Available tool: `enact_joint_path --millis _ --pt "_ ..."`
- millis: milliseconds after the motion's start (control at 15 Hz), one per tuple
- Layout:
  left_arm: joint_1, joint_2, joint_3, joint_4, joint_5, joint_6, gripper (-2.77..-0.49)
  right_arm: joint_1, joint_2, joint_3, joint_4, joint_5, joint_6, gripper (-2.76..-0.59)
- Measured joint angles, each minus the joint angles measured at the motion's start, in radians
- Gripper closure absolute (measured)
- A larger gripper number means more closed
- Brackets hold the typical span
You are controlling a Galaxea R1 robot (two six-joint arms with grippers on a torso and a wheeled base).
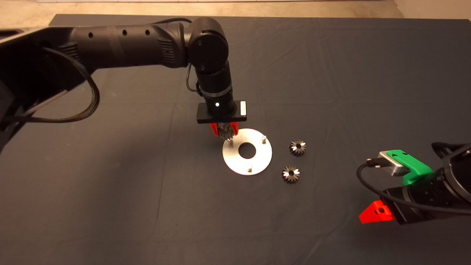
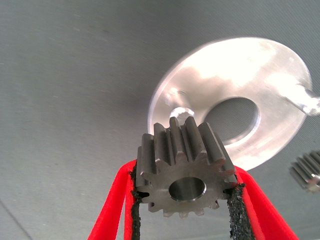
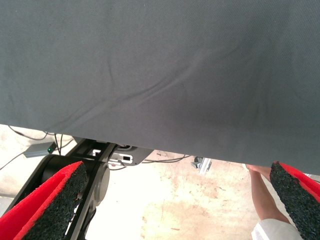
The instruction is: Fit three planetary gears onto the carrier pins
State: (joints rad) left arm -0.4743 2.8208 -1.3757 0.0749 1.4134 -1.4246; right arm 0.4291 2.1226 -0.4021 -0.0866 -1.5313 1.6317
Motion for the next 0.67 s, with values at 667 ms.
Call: enact_joint_path --millis 667 --pt "0.011 0.008 -0.001 0.053 0.033 -0.001 -0.87 0.0 0.0 0.0 0.0 0.0 0.0 -2.73"
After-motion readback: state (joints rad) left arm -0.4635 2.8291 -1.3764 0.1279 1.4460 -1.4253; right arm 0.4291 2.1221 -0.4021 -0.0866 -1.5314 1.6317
